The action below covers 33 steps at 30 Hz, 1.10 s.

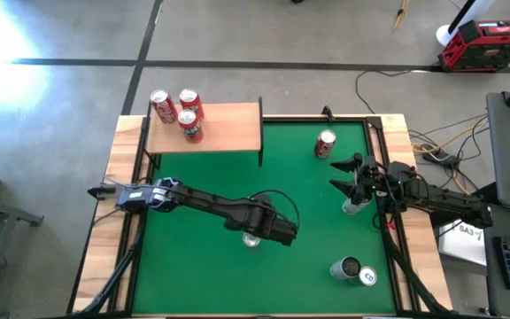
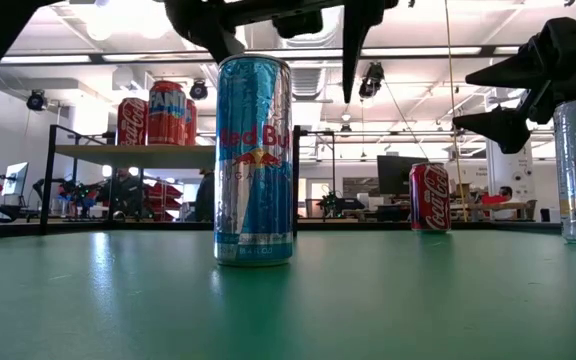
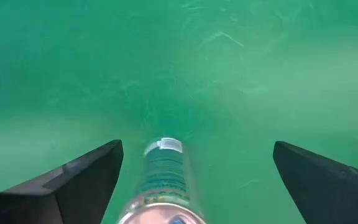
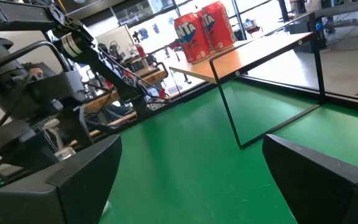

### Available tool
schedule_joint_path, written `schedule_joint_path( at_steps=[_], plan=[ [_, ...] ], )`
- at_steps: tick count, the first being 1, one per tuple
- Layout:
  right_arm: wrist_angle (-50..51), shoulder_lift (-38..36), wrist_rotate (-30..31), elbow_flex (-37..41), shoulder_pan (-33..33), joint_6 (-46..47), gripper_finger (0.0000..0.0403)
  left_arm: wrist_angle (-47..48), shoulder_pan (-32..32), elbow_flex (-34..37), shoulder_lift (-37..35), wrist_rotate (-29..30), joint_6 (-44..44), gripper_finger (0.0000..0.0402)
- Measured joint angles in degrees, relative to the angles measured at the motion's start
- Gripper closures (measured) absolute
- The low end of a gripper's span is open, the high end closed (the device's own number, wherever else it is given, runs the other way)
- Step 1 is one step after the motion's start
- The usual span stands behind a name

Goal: Place canned beverage on shelf
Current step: Put the left blue soda can on the shelf

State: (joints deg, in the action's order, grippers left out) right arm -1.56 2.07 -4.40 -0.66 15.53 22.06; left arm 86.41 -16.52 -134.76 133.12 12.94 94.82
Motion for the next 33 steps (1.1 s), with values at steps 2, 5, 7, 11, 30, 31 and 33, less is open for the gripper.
schedule_joint_path(
  at_steps=[2, 5, 7, 11, 30, 31, 33],
  plan=[
    [0.02, 0.0, 0.0, 0.02, 0.0, 0.0, 0.0021, 0.0, -0.3, 0.03, 0.0, 0.05, 3.46, 0.0002],
    [0.0, 0.0, 0.0, 0.0, -0.02, 0.0, 0.0021, 0.3, -1.15, 0.07, 0.0, -0.14, 6.71, 0.0002],
    [0.02, 0.0, 0.0, 0.0, -0.01, 0.0, 0.0021, 1.34, -1.78, 0.07, 0.0, -0.64, 9.12, 0.0002],
    [0.02, 0.0, 0.0, 0.02, 0.0, 0.0, 0.0021, 3.68, -3.35, -0.13, -0.04, -0.91, 14.47, 0.0002],
    [0.02, 0.0, 0.0, 0.0, 0.0, 0.0, 0.0021, 1.11, -5.63, 0.66, 2.48, -3.52, 23.94, 0.0002],
    [0.0, -0.02, -0.01, 0.02, 0.0, 0.0, 0.0021, 1.02, -5.69, 0.66, 2.83, -3.58, 24.23, 0.0002],
    [-0.02, -0.01, 0.0, 0.0, -0.02, 0.0, 0.0021, 1.12, -5.91, 0.66, 3.47, -3.54, 25.2, 0.0002]
  ],
)
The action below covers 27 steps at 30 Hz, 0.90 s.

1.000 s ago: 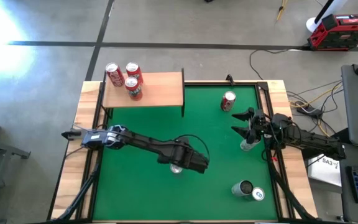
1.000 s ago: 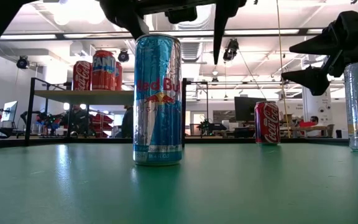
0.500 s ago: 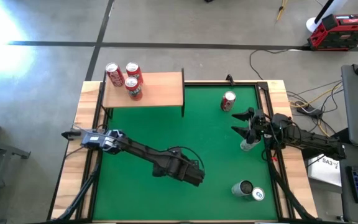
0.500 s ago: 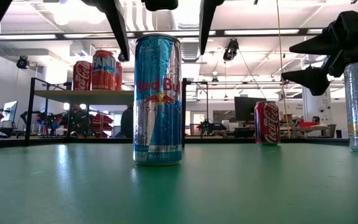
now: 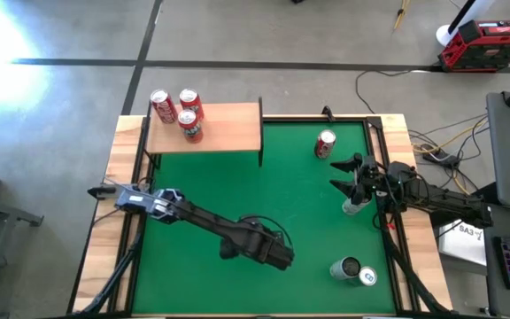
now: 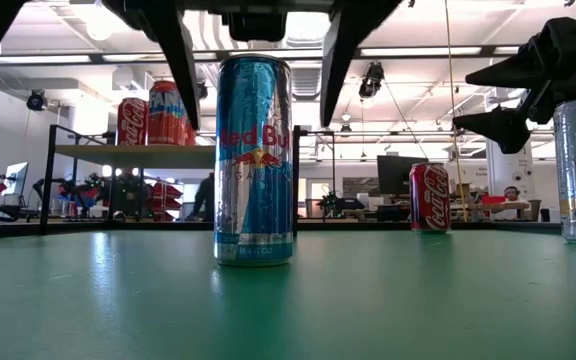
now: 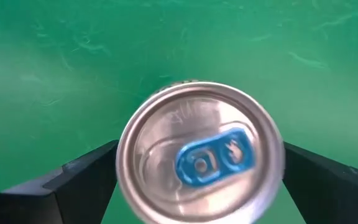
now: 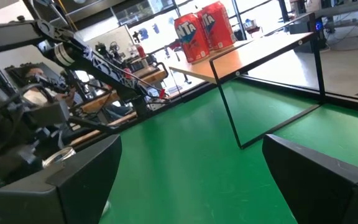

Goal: Place canned beverage on shelf
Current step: Put the left blue soda can on the shelf

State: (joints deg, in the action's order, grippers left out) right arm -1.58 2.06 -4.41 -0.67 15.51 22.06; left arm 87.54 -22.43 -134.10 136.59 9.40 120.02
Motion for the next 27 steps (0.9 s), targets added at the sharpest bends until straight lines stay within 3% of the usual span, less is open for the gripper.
schedule_joint_path(
  at_steps=[3, 10, 27],
  plan=[
    [0.0, 0.0, -0.02, 0.01, 0.01, 0.0, 0.0021, 0.01, -0.74, 0.0, 1.35, 2.12, 2.52, 0.0002],
    [-0.04, 0.01, -0.02, 0.02, 0.0, 0.0, 0.0021, 0.42, -4.33, 0.0, 4.75, 14.15, 7.79, 0.0002],
    [-0.09, -0.01, -0.04, 0.01, 0.0, 0.0, 0.0021, 2.47, -5.61, 0.48, 5.23, 23.94, 6.25, 0.0002]
  ],
)
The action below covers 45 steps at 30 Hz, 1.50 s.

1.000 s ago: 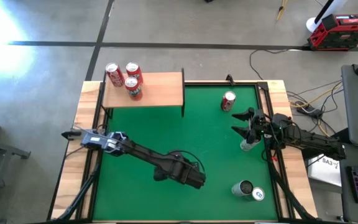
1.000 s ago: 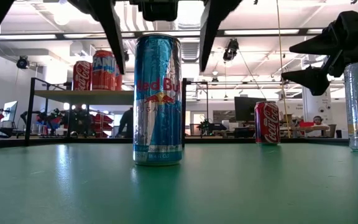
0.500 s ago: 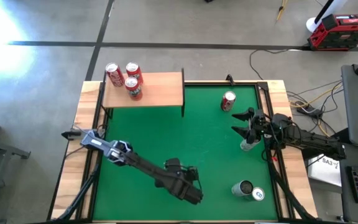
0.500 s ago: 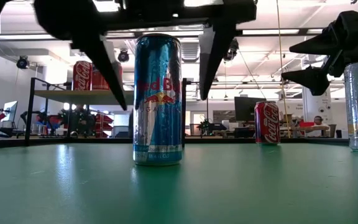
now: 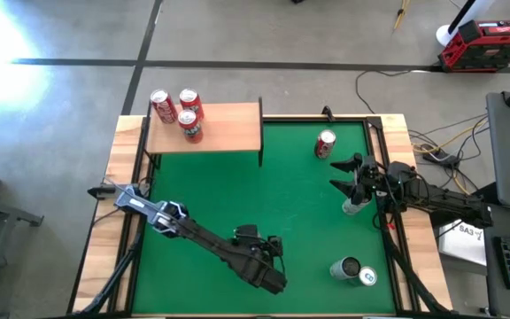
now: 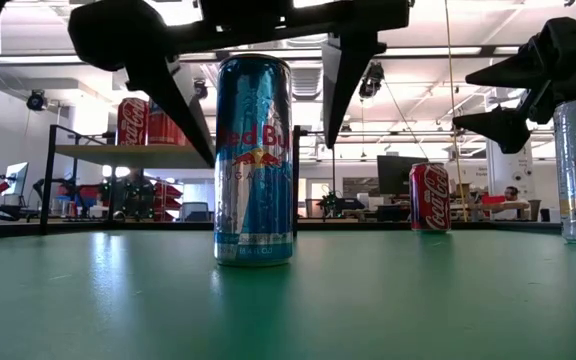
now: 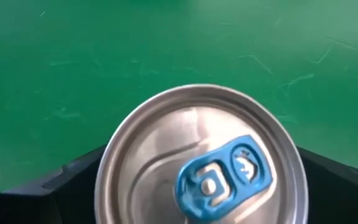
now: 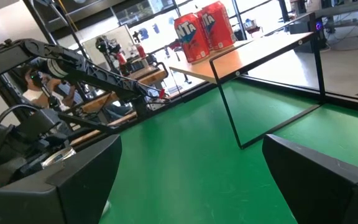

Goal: Place canned beverage on shelf
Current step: Put the left blue soda can on the shelf

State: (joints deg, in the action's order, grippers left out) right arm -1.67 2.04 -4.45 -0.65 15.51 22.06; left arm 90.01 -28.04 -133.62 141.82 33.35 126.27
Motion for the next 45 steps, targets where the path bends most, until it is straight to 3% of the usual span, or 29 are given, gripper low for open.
schedule_joint_path(
  at_steps=[13, 27, 38, 45],
  plan=[
    [-0.02, 0.0, 0.0, -0.01, 0.02, 0.01, 0.0021, 0.01, -1.41, -0.16, 0.0, -2.84, 0.77, 0.0019],
    [-0.04, 0.0, 0.02, -0.01, 0.0, 0.0, 0.0021, 0.06, -1.06, -0.16, 0.0, -1.87, -0.6, 0.0191],
    [-0.05, 0.0, 0.02, -0.01, 0.02, 0.0, 0.0021, -0.1, -1.02, -0.57, -0.27, 0.17, -2.55, 0.0191],
    [-0.07, 0.0, 0.04, -0.01, 0.0, 0.01, 0.0021, -0.03, -0.07, -0.57, -4.46, 0.41, -9.88, 0.0191]
  ],
)
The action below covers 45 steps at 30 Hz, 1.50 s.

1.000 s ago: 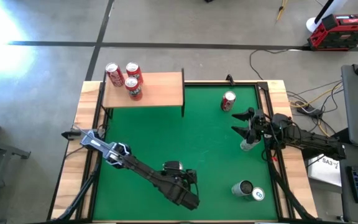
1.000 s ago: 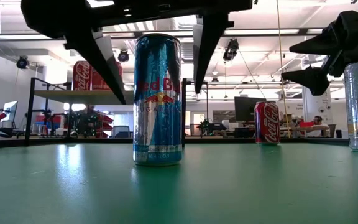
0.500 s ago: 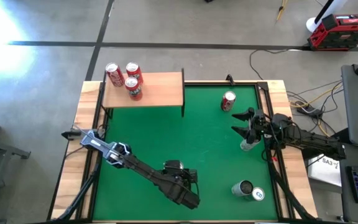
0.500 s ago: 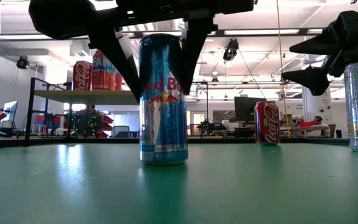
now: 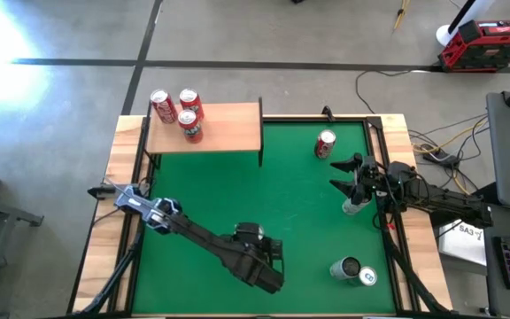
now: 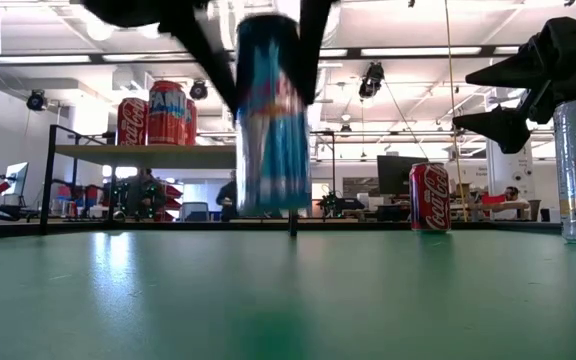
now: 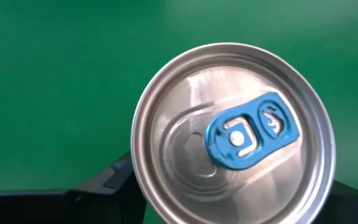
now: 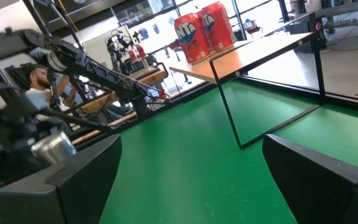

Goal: Place canned beverage on shelf
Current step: Put the left blue soda can on the shelf

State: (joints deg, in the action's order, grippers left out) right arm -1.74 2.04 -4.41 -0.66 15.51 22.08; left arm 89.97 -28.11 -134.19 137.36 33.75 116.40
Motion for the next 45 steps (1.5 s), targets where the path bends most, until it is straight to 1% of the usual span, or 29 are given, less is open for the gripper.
schedule_joint_path(
  at_steps=[4, 7, 9, 15, 19, 21, 25, 30, 36, 39, 45],
  plan=[
    [0.02, 0.0, -0.01, 0.01, 0.0, -0.01, 0.0021, 0.02, 2.18, 0.04, -3.57, 2.21, -5.89, 0.0191],
    [0.0, 0.0, 0.01, 0.0, 0.02, -0.01, 0.0021, 0.04, 4.2, 0.07, -6.03, 5.38, -11.79, 0.0191],
    [0.01, 0.02, 0.01, 0.01, 0.01, -0.01, 0.0021, 0.04, 5.87, 0.09, -7.74, 6.23, -15.44, 0.0191],
    [0.02, 0.0, 0.01, 0.01, 0.0, -0.01, 0.0021, 0.09, 11.67, 0.5, -13.43, 6.65, -25.11, 0.0191],
    [0.02, 0.01, 0.01, 0.01, 0.01, -0.01, 0.0021, 0.05, 15.69, 2.03, -17.93, 6.45, -31.76, 0.0191],
    [0.02, 0.0, 0.01, 0.01, 0.01, -0.01, 0.0021, 0.04, 17.86, 3.75, -20.71, 6.28, -34.58, 0.0187],
    [0.02, 0.02, 0.01, 0.01, 0.02, -0.01, 0.0021, 0.1, 22.42, 8.52, -25.98, 6.24, -38.71, 0.0165],
    [0.09, 0.0, 0.01, 0.01, 0.0, -0.01, 0.0021, 0.28, 28.08, 13.26, -30.11, 5.26, -43.11, 0.0159],
    [0.11, 0.0, 0.03, 0.01, 0.0, -0.01, 0.0021, -0.17, 35.05, 13.04, -30.8, 0.32, -46.03, 0.0158],
    [0.11, 0.0, 0.03, 0.0, 0.01, -0.01, 0.0021, -0.56, 37.63, 13.11, -30.8, -0.24, -46.23, 0.0157],
    [0.13, 0.0, 0.03, 0.01, 0.02, -0.01, 0.0021, -1.72, 41.05, 14.94, -30.8, -0.11, -43.67, 0.0156]
  ],
)
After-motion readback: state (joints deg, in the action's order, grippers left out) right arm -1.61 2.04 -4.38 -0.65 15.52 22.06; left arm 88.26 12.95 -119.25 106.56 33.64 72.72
